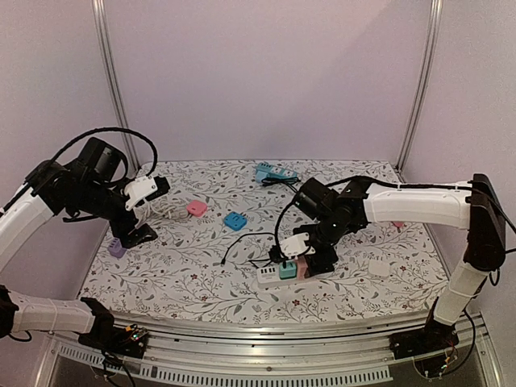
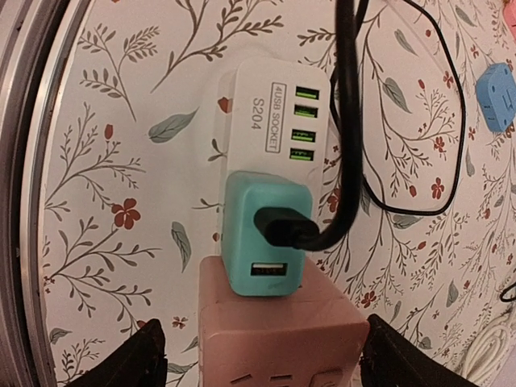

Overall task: Insert the plug
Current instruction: Move the socket to the center of the board.

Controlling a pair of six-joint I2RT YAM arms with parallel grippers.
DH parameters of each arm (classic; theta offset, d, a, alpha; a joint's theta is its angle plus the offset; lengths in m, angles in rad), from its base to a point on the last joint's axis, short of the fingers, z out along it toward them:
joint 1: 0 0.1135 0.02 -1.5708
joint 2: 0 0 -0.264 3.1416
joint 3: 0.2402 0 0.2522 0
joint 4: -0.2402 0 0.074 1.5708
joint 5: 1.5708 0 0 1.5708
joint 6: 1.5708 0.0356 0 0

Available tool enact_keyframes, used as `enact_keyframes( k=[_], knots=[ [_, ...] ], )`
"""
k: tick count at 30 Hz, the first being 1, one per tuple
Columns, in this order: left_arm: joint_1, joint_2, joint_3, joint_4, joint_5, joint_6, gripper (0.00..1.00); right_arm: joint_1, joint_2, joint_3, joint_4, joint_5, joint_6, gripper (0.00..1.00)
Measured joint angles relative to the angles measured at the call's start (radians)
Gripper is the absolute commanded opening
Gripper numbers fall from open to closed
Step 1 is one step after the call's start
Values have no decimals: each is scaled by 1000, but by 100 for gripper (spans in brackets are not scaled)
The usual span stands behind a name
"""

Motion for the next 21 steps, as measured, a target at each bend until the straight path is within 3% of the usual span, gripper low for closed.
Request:
enact_keyframes(
  k=[14,21],
  knots=[
    [15,0,-1,19,12,0,99,0,71,38,-1,-12,112,61],
    [19,0,-1,22,16,0,99,-1,56,16,19,39,208,58]
  ],
)
